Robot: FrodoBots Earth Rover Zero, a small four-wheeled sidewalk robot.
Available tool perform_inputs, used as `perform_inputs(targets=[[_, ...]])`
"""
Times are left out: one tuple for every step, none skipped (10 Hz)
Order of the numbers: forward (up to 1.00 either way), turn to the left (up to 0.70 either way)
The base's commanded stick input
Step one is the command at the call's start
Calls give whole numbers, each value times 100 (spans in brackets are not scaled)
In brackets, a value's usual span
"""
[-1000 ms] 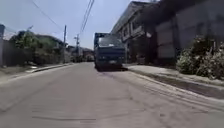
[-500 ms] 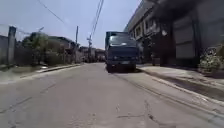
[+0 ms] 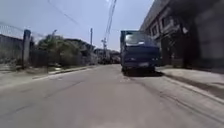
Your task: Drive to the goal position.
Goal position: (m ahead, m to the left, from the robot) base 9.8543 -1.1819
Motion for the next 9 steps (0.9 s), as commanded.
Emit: perform_inputs(targets=[[100,0],[100,0],[100,0],[100,0],[100,0],[100,0],[100,0],[100,0],[100,0]])
